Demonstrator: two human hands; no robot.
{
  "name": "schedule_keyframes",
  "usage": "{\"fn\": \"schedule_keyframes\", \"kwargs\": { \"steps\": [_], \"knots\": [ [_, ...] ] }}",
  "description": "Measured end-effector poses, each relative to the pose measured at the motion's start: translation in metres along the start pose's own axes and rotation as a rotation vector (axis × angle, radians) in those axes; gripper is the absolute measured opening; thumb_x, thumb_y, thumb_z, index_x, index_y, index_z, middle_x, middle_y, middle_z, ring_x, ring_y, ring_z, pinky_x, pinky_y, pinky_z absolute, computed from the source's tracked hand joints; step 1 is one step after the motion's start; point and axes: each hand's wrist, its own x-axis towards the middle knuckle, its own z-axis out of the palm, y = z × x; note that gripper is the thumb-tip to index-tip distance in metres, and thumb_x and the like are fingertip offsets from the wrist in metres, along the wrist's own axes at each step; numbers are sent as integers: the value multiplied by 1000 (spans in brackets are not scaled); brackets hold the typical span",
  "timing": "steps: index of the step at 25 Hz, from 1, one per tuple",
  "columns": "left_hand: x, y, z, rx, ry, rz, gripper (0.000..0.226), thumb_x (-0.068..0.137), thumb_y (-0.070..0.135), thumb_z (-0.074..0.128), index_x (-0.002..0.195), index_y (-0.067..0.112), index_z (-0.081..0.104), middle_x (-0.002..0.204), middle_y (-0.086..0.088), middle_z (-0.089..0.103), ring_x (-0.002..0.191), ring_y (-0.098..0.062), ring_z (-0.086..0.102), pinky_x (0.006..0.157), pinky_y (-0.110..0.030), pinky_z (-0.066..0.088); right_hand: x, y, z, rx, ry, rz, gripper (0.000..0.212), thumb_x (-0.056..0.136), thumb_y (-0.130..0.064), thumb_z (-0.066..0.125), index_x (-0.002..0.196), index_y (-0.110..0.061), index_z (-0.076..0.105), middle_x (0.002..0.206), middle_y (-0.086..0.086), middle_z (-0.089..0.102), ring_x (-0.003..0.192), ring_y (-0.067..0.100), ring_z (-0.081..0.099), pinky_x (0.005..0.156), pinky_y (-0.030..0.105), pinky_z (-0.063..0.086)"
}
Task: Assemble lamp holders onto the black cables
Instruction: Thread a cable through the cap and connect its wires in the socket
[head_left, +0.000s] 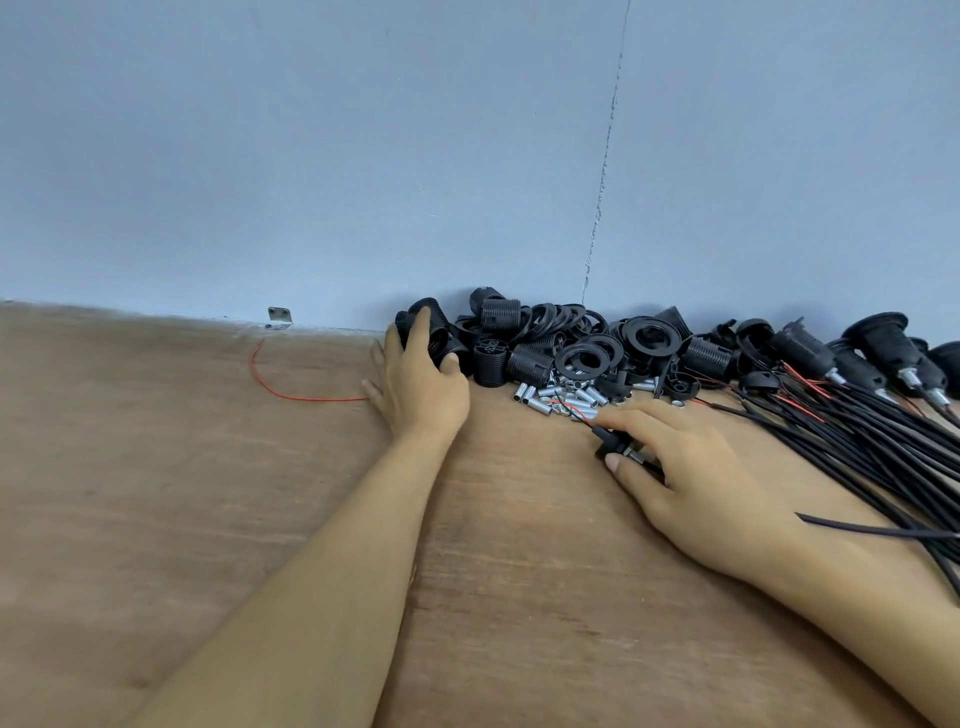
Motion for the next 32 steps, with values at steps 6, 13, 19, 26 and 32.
{"fn": "schedule_keyframes", "kwargs": {
  "steps": [6, 13, 19, 26, 32],
  "knots": [
    [0, -3, -2, -228, 222, 4, 41, 95, 12, 65, 135, 22, 64, 137, -3, 60, 126, -22, 55, 112, -37, 39, 0, 1, -1, 5, 8, -6, 33, 95, -18, 64, 128, -21, 63, 120, -7, 61, 96, -2, 43, 88, 9, 34],
    [-5, 1, -5, -339, 321, 185, 38, 90, 5, 70, 127, 12, 71, 123, 0, 70, 114, -18, 62, 98, -16, 39, -1, 2, -2, 36, 8, 18, 33, 94, -17, 65, 127, -22, 64, 117, -8, 61, 91, -9, 46, 84, 1, 29],
    [-39, 34, 7, -411, 181, 427, 38, 89, 12, 73, 127, 13, 68, 118, -2, 66, 105, -20, 66, 97, -37, 53, -2, 8, -5, 83, 169, 165, 33, 97, -14, 59, 126, -28, 59, 118, -14, 52, 93, -5, 49, 83, 9, 35],
    [-84, 58, 28, -463, -364, 211, 59, 80, 21, 83, 133, 33, 59, 114, 22, 58, 99, -15, 69, 95, -36, 55, -1, 30, -37, 29, 190, 156, 16, 94, -24, 62, 109, -28, 66, 113, -13, 49, 94, -10, 51, 75, 14, 41],
    [-85, 54, 24, -335, -566, 255, 53, 77, 0, 75, 111, 37, 60, 122, 9, 61, 99, -17, 65, 94, -38, 54, -15, 46, -57, -162, 3, 28, 18, 94, -45, 52, 101, -29, 57, 110, -14, 52, 78, 7, 53, 74, 38, 51]
  ]
}}
